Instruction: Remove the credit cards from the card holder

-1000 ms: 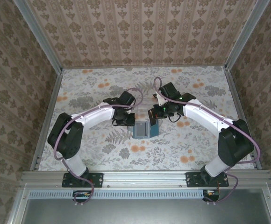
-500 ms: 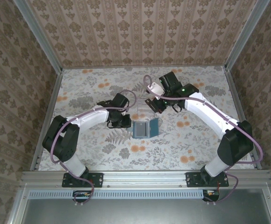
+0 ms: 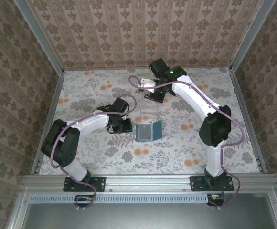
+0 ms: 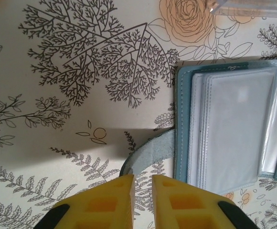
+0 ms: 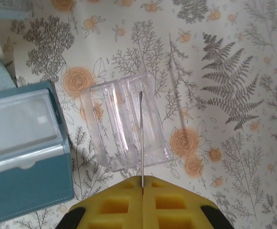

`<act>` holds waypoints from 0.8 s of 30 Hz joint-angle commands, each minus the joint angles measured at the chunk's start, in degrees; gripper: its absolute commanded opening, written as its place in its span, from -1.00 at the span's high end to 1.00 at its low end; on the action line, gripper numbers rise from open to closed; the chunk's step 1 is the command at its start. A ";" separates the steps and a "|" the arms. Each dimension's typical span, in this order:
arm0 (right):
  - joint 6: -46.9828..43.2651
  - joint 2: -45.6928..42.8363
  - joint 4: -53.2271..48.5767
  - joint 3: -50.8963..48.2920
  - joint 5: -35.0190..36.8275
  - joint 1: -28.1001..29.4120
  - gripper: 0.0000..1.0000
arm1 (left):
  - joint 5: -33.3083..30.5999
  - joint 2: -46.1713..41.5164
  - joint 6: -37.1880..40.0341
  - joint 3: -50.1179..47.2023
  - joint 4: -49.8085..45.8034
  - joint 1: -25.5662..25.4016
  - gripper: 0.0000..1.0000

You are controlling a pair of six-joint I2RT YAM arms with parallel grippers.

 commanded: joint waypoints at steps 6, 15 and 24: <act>-9.35 12.22 -20.56 16.60 -5.82 -0.25 1.00 | 1.33 -1.20 -2.51 -0.69 1.09 0.23 0.63; -9.86 19.20 -20.19 22.23 -6.18 -0.08 1.00 | 0.90 -0.99 -2.74 -0.95 0.48 0.31 0.63; -11.28 23.99 -21.30 24.79 -7.21 -0.04 1.00 | 0.81 -0.50 -2.90 -0.70 0.49 0.37 0.63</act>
